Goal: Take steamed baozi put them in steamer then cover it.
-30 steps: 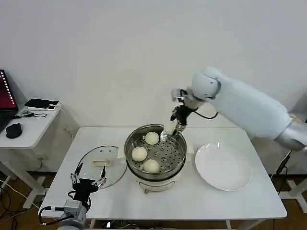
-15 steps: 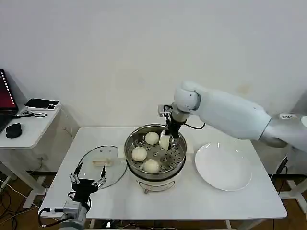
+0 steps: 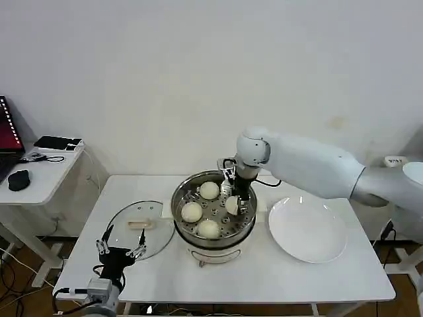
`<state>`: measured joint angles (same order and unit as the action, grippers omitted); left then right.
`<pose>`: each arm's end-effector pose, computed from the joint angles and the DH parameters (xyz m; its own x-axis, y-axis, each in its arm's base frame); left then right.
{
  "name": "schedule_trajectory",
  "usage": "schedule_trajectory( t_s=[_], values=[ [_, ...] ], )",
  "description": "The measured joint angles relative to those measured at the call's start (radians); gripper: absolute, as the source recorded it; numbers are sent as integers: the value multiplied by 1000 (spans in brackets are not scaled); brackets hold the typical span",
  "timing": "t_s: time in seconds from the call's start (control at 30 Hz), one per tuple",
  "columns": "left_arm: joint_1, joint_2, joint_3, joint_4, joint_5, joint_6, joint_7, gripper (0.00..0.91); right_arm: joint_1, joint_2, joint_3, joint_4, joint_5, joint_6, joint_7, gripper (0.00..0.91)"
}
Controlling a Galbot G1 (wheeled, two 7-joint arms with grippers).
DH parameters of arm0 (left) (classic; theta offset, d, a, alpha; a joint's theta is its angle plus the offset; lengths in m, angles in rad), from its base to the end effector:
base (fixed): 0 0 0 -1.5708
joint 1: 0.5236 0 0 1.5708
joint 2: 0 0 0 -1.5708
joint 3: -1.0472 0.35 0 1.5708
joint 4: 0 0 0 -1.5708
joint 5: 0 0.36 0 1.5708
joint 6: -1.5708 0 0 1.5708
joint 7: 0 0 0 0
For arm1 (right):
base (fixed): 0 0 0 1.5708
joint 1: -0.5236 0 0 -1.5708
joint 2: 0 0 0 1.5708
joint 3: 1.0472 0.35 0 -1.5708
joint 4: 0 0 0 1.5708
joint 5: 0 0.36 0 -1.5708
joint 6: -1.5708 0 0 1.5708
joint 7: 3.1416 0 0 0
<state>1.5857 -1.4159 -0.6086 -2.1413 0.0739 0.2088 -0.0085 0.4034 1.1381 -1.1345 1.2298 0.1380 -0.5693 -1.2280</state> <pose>0.1824 0.0494 -0.2834 -0.9857 -0.0471 0.1619 -0.0053 0.9685 0.2490 0.5611 0.1096 -0.0976 -0.0797 -0.0910 0.9927 -0.9745 -0.2026 -0.0968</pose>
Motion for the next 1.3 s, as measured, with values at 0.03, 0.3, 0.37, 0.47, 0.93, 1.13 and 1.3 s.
schedule_trajectory(
  t_s=[0.03,0.3,0.37,0.47,0.93,1.13,1.3],
  values=[
    [-1,0,0,0,0,0,0,907,-2,2,0,-4,-3,0,0,655],
    [-5,1,-1,11,0,0,0,907,-16,6,9,-24,-20,5,3,907],
    [-5,2,-1,13,0,0,0,907,-15,3,15,-24,-20,5,3,907],
    [-9,3,-1,15,0,0,2,907,-12,-4,27,-22,-21,5,0,907],
    [-25,2,-12,34,-9,-14,8,907,-50,-127,266,44,25,66,75,907],
    [-18,12,-2,29,1,-23,5,907,-108,-197,449,64,134,154,254,907],
    [-9,21,-12,37,1,-35,-4,907,-205,-272,616,125,235,207,422,907]
  ],
)
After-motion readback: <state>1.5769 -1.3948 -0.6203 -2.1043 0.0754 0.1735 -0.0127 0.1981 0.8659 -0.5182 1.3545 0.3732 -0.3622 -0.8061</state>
